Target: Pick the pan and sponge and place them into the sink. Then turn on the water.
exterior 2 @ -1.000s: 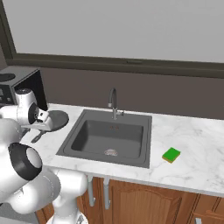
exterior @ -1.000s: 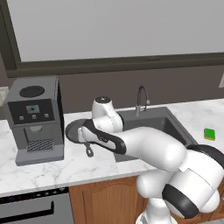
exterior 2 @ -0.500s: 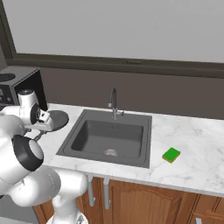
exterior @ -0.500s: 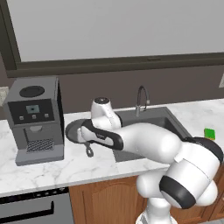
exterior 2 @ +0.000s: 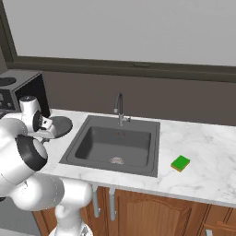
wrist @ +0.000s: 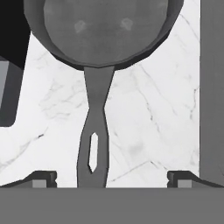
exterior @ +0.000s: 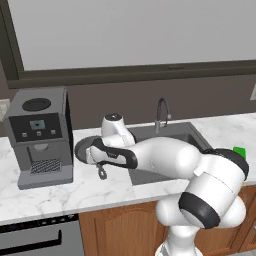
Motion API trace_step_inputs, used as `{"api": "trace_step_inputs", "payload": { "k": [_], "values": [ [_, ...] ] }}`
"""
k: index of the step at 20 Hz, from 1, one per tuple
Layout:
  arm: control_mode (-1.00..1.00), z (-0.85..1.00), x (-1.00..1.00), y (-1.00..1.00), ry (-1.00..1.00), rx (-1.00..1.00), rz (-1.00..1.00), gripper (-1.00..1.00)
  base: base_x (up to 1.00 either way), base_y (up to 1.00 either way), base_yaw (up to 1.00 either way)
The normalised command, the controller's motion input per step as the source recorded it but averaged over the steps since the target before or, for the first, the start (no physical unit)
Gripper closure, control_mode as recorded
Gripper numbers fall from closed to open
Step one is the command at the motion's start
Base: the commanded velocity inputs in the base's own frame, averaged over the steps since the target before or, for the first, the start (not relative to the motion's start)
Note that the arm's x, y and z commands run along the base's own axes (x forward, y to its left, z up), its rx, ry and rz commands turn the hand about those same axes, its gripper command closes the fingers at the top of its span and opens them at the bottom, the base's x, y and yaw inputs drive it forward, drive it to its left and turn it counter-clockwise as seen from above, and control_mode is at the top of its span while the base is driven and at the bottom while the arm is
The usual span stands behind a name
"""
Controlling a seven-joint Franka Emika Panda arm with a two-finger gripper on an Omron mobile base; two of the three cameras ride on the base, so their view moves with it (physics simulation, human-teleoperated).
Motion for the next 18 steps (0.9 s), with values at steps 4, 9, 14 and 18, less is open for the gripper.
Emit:
{"api": "trace_step_inputs", "payload": {
  "k": [4, 9, 14, 18],
  "values": [
    [-1.0, -0.12, 0.09, 0.1, 0.01, 0.0, 0.0, -1.0, 0.0, 0.0, 0.0],
    [-1.0, -0.11, 0.11, 0.11, 0.01, 0.0, -0.01, -1.0, 0.0, 0.0, 0.0],
    [-1.0, -0.09, 0.04, 0.08, 0.03, 0.0, -0.03, -1.0, 0.0, 0.0, 0.0],
    [-1.0, -0.08, 0.01, 0.06, 0.04, 0.0, -0.05, -1.0, 0.0, 0.0, 0.0]
  ]
}}
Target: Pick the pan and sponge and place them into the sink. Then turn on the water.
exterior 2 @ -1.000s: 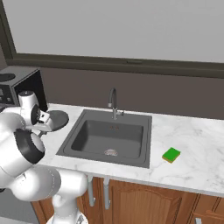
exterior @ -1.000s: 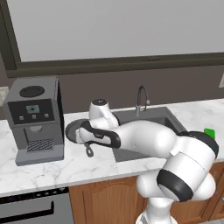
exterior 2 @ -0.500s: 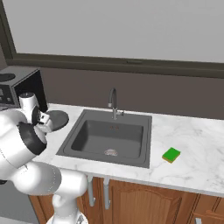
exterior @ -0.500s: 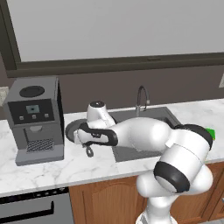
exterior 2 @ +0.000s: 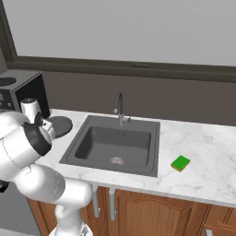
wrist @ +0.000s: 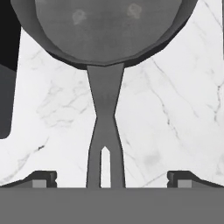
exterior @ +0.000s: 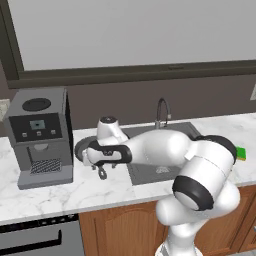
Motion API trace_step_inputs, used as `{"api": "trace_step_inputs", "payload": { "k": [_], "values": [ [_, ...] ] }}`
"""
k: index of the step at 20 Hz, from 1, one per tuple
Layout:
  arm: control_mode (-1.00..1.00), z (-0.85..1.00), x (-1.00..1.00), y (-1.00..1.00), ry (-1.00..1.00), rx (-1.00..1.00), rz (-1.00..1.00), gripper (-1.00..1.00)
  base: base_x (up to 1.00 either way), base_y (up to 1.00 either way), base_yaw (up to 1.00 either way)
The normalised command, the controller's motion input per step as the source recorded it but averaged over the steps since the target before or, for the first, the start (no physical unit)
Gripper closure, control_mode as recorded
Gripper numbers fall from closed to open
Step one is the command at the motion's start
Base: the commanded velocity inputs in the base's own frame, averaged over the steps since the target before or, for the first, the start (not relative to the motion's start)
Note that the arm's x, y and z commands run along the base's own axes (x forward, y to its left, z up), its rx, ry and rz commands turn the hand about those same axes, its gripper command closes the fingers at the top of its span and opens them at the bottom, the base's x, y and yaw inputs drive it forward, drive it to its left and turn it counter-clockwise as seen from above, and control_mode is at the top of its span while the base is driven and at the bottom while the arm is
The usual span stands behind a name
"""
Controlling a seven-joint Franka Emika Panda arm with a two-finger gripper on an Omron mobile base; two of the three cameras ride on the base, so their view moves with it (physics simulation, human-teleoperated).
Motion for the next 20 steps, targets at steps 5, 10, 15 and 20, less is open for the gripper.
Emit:
{"api": "trace_step_inputs", "payload": {
  "k": [5, 10, 15, 20],
  "values": [
    [-1.0, -0.09, 0.0, 0.03, 0.04, 0.0, -0.05, -1.0, 0.0, 0.0, 0.0],
    [-1.0, -0.13, 0.0, 0.0, 0.04, 0.0, -0.04, -1.0, 0.0, 0.0, 0.0],
    [-1.0, -0.17, 0.0, 0.0, 0.03, 0.0, -0.03, -1.0, 0.0, 0.0, 0.0],
    [-1.0, -0.16, 0.0, 0.07, 0.0, 0.0, -0.02, -1.0, 0.0, 0.0, 0.0]
  ]
}}
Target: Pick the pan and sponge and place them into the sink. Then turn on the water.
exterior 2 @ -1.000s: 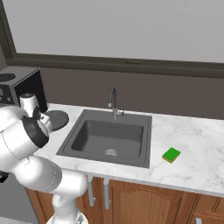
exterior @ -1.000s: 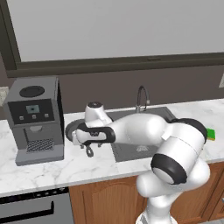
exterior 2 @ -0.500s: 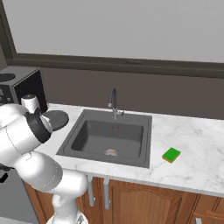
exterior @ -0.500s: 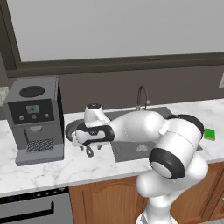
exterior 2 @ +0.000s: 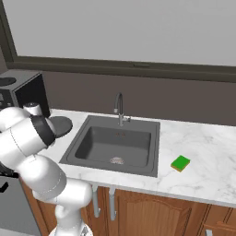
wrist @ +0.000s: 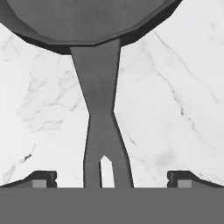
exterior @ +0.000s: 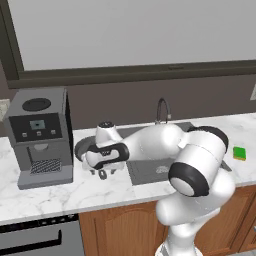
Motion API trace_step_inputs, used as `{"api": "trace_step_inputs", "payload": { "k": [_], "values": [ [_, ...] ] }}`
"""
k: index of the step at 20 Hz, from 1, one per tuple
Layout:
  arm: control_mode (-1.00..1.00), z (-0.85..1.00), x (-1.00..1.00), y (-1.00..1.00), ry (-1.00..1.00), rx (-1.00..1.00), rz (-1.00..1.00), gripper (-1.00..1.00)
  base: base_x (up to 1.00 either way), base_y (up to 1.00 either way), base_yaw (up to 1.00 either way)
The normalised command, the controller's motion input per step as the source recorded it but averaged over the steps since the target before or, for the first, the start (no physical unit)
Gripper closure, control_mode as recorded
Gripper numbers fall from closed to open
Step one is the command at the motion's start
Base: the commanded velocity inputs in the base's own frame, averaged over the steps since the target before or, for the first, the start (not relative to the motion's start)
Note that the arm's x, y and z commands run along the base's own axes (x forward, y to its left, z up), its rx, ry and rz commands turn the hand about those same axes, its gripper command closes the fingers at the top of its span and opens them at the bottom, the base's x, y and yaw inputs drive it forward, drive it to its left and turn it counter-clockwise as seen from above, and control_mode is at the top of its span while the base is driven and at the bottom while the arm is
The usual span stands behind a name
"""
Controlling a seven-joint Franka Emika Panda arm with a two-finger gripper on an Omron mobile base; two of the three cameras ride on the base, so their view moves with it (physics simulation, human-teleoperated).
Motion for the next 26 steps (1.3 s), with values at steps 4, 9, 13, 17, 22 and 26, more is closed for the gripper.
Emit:
{"api": "trace_step_inputs", "payload": {
  "k": [4, 9, 13, 17, 22, 26],
  "values": [
    [-1.0, -0.15, 0.0, 0.1, -0.01, 0.0, -0.01, -1.0, 0.0, 0.0, 0.0],
    [-1.0, -0.14, 0.02, 0.08, -0.04, 0.0, -0.01, -1.0, 0.0, 0.0, 0.0],
    [-1.0, -0.16, 0.01, 0.03, -0.04, 0.0, 0.0, 1.0, 0.0, 0.0, 0.0],
    [-1.0, -0.14, 0.0, 0.0, -0.05, 0.0, 0.0, 1.0, 0.0, 0.0, 0.0],
    [-1.0, -0.11, 0.0, 0.0, -0.04, 0.0, 0.0, 1.0, 0.0, 0.0, 0.0],
    [-1.0, -0.01, 0.0, 0.0, 0.0, 0.01, 0.0, 1.0, 0.0, 0.0, 0.0]
  ]
}}
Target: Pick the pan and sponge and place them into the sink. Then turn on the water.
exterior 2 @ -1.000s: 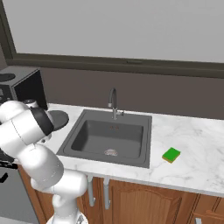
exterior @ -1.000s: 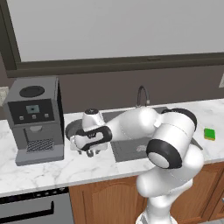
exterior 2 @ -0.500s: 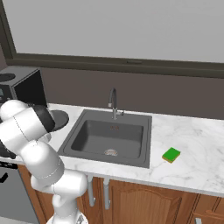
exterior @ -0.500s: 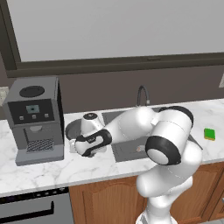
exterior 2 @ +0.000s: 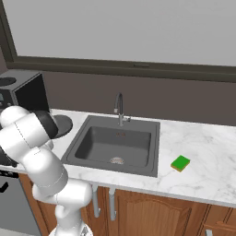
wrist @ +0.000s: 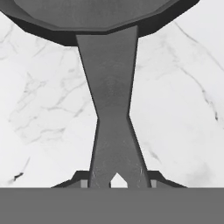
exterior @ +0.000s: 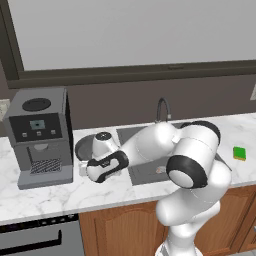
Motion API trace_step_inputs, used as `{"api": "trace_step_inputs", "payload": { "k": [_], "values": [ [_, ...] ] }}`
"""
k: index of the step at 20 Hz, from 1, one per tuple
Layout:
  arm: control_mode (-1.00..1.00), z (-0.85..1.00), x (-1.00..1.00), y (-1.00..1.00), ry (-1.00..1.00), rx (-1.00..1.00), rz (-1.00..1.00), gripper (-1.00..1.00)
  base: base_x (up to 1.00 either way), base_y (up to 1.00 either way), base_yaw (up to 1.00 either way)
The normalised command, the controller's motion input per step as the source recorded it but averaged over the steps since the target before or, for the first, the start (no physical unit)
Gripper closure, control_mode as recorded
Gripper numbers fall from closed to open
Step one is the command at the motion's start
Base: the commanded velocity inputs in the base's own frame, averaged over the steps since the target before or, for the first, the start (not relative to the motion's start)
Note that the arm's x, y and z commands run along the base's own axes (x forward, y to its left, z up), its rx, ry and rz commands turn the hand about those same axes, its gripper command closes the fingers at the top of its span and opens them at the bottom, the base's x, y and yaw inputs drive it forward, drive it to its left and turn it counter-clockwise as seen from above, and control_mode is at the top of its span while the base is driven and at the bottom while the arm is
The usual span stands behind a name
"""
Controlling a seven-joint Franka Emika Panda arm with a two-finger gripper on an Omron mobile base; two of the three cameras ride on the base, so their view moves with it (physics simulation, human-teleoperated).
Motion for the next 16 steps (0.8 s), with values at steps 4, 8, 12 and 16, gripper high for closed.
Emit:
{"api": "trace_step_inputs", "payload": {
  "k": [4, 8, 12, 16],
  "values": [
    [-1.0, 0.08, 0.0, 0.01, -0.01, 0.0, -0.01, 1.0, 0.0, 0.0, 0.0],
    [-1.0, 0.35, -0.05, -0.02, 0.02, -0.01, -0.04, 1.0, 0.0, 0.0, 0.0],
    [-1.0, 0.41, -0.12, -0.11, 0.02, 0.0, -0.08, 1.0, 0.0, 0.0, 0.0],
    [-1.0, 0.32, -0.13, -0.24, 0.03, 0.01, -0.12, 1.0, 0.0, 0.0, 0.0]
  ]
}}
